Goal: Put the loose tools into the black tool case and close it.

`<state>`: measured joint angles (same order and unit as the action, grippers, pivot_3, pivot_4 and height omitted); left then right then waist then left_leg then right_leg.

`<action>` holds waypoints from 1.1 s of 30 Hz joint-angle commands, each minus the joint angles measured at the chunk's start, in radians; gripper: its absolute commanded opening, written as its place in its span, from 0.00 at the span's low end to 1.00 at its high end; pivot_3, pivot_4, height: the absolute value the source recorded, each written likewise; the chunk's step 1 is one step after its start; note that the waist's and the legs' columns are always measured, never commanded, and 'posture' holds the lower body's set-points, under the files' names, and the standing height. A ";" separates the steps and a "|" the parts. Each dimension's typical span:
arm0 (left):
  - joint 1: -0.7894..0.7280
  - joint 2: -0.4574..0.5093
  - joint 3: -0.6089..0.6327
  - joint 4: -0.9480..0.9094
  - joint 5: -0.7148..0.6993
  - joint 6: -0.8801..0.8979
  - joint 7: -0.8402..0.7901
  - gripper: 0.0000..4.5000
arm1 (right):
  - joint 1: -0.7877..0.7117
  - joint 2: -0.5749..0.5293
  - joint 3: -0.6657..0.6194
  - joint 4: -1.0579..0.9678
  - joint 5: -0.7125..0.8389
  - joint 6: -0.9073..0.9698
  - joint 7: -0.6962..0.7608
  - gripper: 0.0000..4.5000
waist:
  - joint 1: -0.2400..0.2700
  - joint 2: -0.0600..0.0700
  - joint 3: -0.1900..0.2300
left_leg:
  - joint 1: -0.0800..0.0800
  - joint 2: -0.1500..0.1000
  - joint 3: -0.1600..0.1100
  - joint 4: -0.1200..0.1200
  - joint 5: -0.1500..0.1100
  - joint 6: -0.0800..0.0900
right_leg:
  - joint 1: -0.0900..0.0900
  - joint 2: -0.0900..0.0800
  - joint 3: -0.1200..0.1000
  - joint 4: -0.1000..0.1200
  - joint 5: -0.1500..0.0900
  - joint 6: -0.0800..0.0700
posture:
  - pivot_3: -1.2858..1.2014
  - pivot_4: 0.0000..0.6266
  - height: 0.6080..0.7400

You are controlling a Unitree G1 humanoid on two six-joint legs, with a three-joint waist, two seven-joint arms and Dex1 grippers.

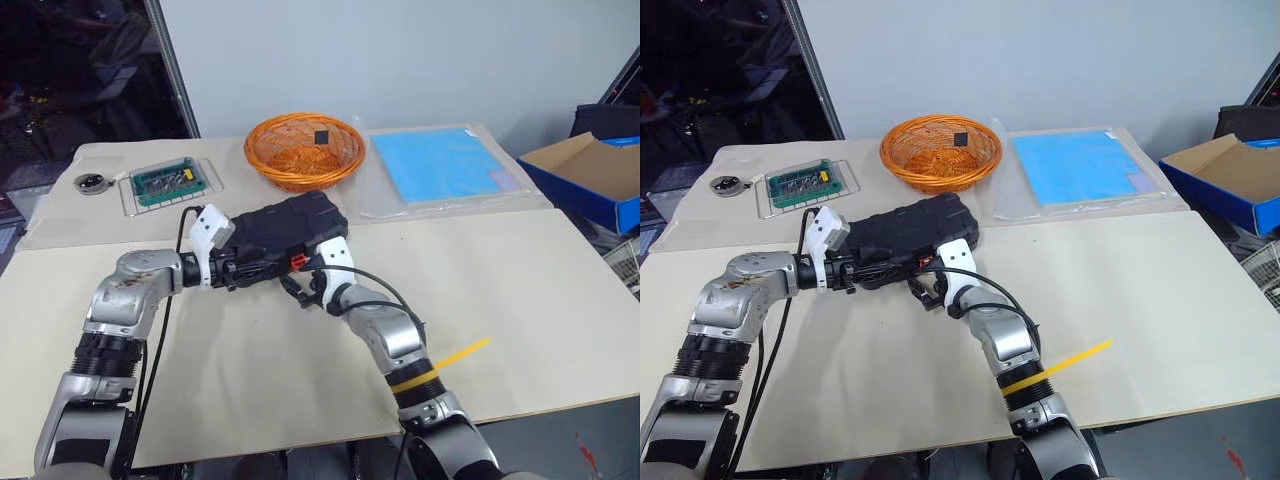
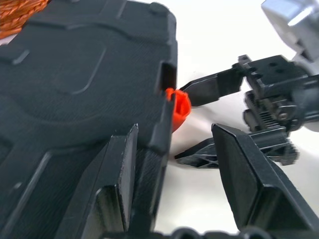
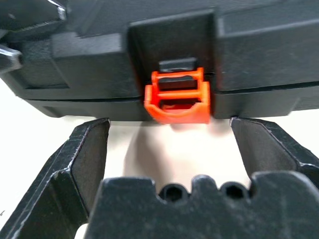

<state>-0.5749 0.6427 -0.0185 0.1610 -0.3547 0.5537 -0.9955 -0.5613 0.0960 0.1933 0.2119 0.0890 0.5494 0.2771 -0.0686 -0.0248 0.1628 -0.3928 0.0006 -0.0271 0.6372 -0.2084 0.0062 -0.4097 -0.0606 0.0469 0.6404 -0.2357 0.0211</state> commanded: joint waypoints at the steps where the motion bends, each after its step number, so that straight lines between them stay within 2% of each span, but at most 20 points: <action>1: -0.011 0.019 0.006 0.032 0.036 -0.044 0.012 0.56 | -0.048 0.031 -0.002 -0.008 -0.006 -0.051 -0.024 0.99 | 0.000 0.000 0.000 | 0.000 0.000 0.000 0.000 0.000 0.000 | 0.000 0.000 0.000 0.000 0.000 0.000 | 0.52 0.24 1.00; 9: 0.006 0.021 -0.009 0.082 0.070 -0.067 0.005 0.56 | -0.053 0.035 -0.009 -0.012 0.001 -0.061 -0.043 0.99 | -0.001 0.000 0.000 | 0.001 0.000 0.000 -0.001 0.000 0.000 | 0.000 0.000 0.000 0.000 0.000 0.000 | 0.52 0.24 1.00; 12: 0.015 0.028 -0.023 0.085 0.082 -0.060 -0.001 0.56 | -0.048 0.033 -0.008 -0.022 0.002 -0.057 -0.046 0.83 | -0.001 0.000 0.000 | 0.001 0.000 0.000 -0.001 0.000 0.000 | 0.000 0.000 0.000 0.000 0.000 0.000 | 0.52 0.24 1.00; 18: 0.033 0.043 -0.043 0.079 0.097 -0.073 -0.021 0.56 | -0.051 0.047 -0.001 -0.029 0.006 -0.052 -0.052 0.38 | -0.001 0.000 0.000 | 0.002 0.000 0.001 -0.002 0.000 0.000 | 0.000 0.000 0.001 0.000 0.000 0.000 | 0.52 0.24 1.00; 29: 0.054 0.045 -0.050 0.055 0.110 -0.082 -0.024 0.56 | -0.050 0.045 0.003 -0.040 0.017 -0.048 -0.046 0.38 | -0.001 0.000 0.000 | 0.003 0.000 0.001 -0.002 0.000 0.000 | 0.002 0.000 0.001 0.000 0.000 0.000 | 0.52 0.24 1.00; 31: 0.055 0.043 -0.050 0.050 0.109 -0.078 -0.022 0.56 | -0.046 0.042 0.005 -0.047 0.018 -0.047 -0.044 0.53 | -0.001 0.000 0.000 | 0.003 0.000 0.001 -0.002 0.000 0.000 | 0.002 0.000 0.001 0.000 0.000 0.000 | 0.52 0.24 1.00; 33: 0.057 0.041 -0.050 0.045 0.108 -0.076 -0.021 0.56 | -0.041 0.038 0.011 -0.060 0.014 -0.044 -0.047 0.56 | -0.001 0.000 0.000 | 0.003 0.000 0.001 -0.002 0.000 0.000 | 0.002 0.000 0.001 0.000 0.000 0.000 | 0.52 0.24 1.00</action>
<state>-0.5525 0.6813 -0.0352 0.1927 -0.2699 0.4522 -1.0074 -0.5709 0.0967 0.2085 0.2231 0.0969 0.5287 0.2364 -0.0699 -0.0246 0.1627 -0.3897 0.0007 -0.0263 0.6350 -0.2085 0.0062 -0.4081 -0.0608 0.0479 0.6406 -0.2357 0.0210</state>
